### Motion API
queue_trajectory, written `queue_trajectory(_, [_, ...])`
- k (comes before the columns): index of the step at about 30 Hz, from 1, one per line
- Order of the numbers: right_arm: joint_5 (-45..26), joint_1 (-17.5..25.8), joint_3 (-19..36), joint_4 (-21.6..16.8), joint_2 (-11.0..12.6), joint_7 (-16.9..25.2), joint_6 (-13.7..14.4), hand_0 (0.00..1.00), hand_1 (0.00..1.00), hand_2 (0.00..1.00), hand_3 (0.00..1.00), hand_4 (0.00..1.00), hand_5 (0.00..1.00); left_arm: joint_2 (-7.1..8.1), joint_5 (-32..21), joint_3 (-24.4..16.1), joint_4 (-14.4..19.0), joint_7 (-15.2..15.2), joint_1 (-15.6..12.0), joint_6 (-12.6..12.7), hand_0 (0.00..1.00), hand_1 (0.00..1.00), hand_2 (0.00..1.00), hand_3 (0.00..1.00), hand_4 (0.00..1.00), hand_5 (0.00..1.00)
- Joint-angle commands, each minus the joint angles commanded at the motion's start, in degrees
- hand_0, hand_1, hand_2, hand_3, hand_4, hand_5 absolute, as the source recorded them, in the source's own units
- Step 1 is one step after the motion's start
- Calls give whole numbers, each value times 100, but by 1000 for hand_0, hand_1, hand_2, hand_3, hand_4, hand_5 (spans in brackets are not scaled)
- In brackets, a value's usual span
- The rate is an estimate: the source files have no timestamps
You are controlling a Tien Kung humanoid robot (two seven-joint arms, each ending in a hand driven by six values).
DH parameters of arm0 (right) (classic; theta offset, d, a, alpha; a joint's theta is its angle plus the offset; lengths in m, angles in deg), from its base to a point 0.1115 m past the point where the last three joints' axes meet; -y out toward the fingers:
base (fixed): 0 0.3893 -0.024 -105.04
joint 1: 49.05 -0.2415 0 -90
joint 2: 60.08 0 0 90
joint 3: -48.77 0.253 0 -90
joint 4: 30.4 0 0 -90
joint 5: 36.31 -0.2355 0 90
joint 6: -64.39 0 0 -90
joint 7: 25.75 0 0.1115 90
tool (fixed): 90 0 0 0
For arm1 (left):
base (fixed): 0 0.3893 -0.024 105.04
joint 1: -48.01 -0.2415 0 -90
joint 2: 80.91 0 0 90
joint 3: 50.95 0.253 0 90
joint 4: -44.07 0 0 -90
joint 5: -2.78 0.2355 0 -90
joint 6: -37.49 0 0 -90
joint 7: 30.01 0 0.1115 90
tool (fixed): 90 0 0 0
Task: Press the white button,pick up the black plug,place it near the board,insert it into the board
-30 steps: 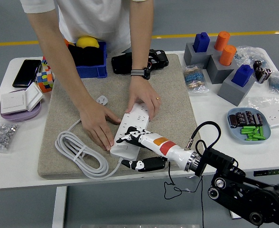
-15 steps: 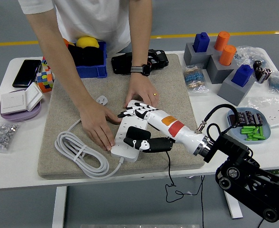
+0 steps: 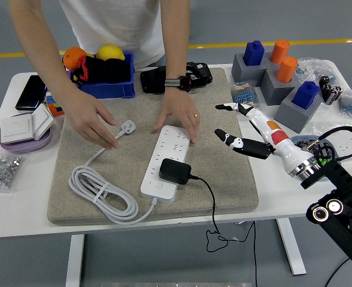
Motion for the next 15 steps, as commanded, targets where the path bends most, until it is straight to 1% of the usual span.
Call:
queue_trajectory(3, [-30,184,222,61,14,1,11,900,804,792,794,848,685,-7,5,-16,0,0,19,-2,472,494,506,570,606,252])
queue_trajectory(4, [-41,227,276,77,12,-3,12,891,795,785,788,880,595,-9,6,-18,0,0,24,-3,470,495,506,570,606,252])
queue_trajectory(15, [-298,789,1099,107,-164,-7,-14,890,799,783,786,889,574,2,-11,1,0,-11,59,-11,470,495,506,569,606,252])
